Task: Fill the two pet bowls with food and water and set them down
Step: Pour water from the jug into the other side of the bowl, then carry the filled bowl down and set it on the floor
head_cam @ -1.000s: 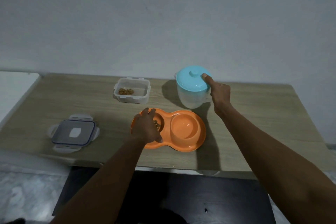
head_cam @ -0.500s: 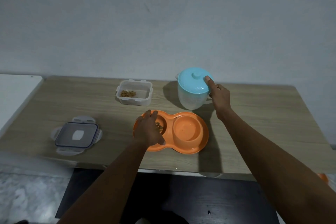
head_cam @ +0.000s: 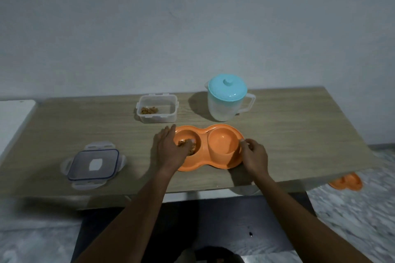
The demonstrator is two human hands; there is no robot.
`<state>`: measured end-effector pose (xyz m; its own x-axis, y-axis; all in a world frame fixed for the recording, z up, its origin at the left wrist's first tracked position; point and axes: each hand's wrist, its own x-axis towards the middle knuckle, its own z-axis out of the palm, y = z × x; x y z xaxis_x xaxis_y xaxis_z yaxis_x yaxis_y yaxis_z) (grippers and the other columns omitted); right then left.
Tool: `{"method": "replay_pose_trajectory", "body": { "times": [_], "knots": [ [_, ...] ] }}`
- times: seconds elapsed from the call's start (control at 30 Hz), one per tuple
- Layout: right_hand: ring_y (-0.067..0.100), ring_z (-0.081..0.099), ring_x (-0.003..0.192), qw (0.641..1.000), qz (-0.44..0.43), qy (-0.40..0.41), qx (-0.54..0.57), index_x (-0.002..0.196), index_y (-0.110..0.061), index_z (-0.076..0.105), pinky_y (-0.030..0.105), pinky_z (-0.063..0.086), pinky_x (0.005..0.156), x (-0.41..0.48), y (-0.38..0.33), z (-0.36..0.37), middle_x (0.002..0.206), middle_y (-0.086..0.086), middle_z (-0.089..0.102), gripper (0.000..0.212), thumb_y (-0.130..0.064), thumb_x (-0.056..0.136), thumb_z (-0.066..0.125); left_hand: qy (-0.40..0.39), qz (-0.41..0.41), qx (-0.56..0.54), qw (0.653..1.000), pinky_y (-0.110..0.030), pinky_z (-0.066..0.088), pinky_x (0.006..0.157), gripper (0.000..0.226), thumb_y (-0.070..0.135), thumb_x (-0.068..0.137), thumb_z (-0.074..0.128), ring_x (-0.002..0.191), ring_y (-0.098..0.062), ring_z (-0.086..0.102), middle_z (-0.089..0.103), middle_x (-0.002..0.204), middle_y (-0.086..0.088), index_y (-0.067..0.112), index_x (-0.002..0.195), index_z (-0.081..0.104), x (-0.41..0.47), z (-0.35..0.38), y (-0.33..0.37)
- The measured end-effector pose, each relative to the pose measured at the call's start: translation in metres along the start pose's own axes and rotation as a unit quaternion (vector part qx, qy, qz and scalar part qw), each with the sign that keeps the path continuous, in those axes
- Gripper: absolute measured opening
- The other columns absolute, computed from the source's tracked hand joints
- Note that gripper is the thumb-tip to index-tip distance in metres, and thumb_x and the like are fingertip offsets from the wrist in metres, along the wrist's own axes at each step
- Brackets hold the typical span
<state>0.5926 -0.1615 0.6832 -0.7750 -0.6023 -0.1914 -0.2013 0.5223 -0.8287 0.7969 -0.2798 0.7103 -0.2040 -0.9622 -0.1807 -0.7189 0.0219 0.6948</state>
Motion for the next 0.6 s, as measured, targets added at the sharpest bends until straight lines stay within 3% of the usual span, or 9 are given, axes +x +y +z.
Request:
{"method": "replay_pose_trajectory", "body": {
  "times": [0.1, 0.17, 0.23, 0.3, 0.4, 0.5, 0.6],
  "knots": [
    [0.029, 0.063, 0.086, 1.000, 0.023, 0.018, -0.007, 0.086, -0.001, 0.068, 0.033, 0.038, 0.068, -0.012, 0.000, 0.000, 0.083, 0.009, 0.066, 0.038, -0.034, 0.102, 0.055, 0.078, -0.042, -0.022, 0.996, -0.039, 0.038, 0.105, 0.054, 0.044, 0.088, 0.062, 0.130, -0.030, 0.049, 0.058, 0.137, -0.010, 0.015, 0.133, 0.059, -0.003, -0.004, -0.015],
    [0.031, 0.064, 0.092, 0.999, 0.045, 0.018, 0.008, 0.098, 0.003, 0.072, 0.033, 0.038, 0.072, -0.017, -0.001, -0.001, 0.088, 0.015, 0.068, 0.040, -0.034, 0.102, 0.056, 0.067, -0.041, -0.023, 0.997, -0.035, 0.045, 0.083, 0.032, 0.042, 0.088, 0.059, 0.105, -0.031, 0.063, 0.071, 0.104, -0.008, 0.017, 0.105, 0.071, -0.006, -0.008, -0.021],
    [0.026, 0.059, 0.091, 0.997, 0.068, 0.005, 0.023, 0.109, 0.004, 0.072, 0.032, 0.039, 0.079, -0.019, -0.003, -0.001, 0.096, 0.016, 0.068, 0.039, -0.032, 0.101, 0.058, 0.042, -0.054, -0.041, 0.997, -0.029, 0.039, 0.072, 0.023, 0.035, 0.088, 0.061, 0.089, -0.027, 0.064, 0.070, 0.087, -0.003, 0.015, 0.093, 0.071, -0.009, -0.014, -0.019],
    [0.021, 0.053, 0.094, 0.995, 0.094, -0.009, 0.040, 0.117, 0.000, 0.071, 0.032, 0.039, 0.085, -0.017, -0.003, 0.000, 0.100, 0.010, 0.064, 0.038, -0.032, 0.100, 0.061, 0.025, -0.081, -0.070, 0.994, -0.026, 0.035, 0.071, 0.020, 0.029, 0.089, 0.063, 0.088, -0.025, 0.063, 0.068, 0.087, -0.001, 0.012, 0.096, 0.071, -0.009, -0.018, -0.016],
    [0.022, 0.056, 0.098, 0.990, 0.118, -0.012, 0.073, 0.120, -0.004, 0.071, 0.036, 0.044, 0.089, -0.014, -0.004, 0.003, 0.112, 0.011, 0.070, 0.039, -0.033, 0.096, 0.066, 0.024, -0.115, -0.094, 0.989, -0.025, 0.038, 0.074, 0.031, 0.026, 0.089, 0.065, 0.103, -0.029, 0.064, 0.072, 0.106, -0.008, 0.015, 0.117, 0.071, -0.008, -0.025, -0.011],
    [0.023, 0.059, 0.103, 0.984, 0.136, 0.000, 0.115, 0.124, -0.006, 0.069, 0.041, 0.049, 0.097, -0.017, -0.002, 0.000, 0.107, 0.005, 0.067, 0.044, -0.035, 0.092, 0.071, 0.028, -0.117, -0.119, 0.986, -0.029, 0.043, 0.077, 0.027, 0.022, 0.088, 0.066, 0.102, -0.030, 0.065, 0.072, 0.102, -0.007, 0.016, 0.114, 0.071, -0.015, -0.028, -0.008],
    [0.028, 0.066, 0.108, 0.976, 0.146, -0.004, 0.159, 0.126, -0.010, 0.067, 0.050, 0.053, 0.102, -0.023, 0.003, -0.011, 0.114, 0.007, 0.071, 0.046, -0.036, 0.088, 0.074, 0.041, -0.119, -0.174, 0.977, -0.037, 0.051, 0.090, 0.042, 0.021, 0.086, 0.069, 0.105, -0.028, 0.064, 0.071, 0.115, -0.006, 0.017, 0.128, 0.064, -0.027, -0.025, -0.001]
  ]
}}
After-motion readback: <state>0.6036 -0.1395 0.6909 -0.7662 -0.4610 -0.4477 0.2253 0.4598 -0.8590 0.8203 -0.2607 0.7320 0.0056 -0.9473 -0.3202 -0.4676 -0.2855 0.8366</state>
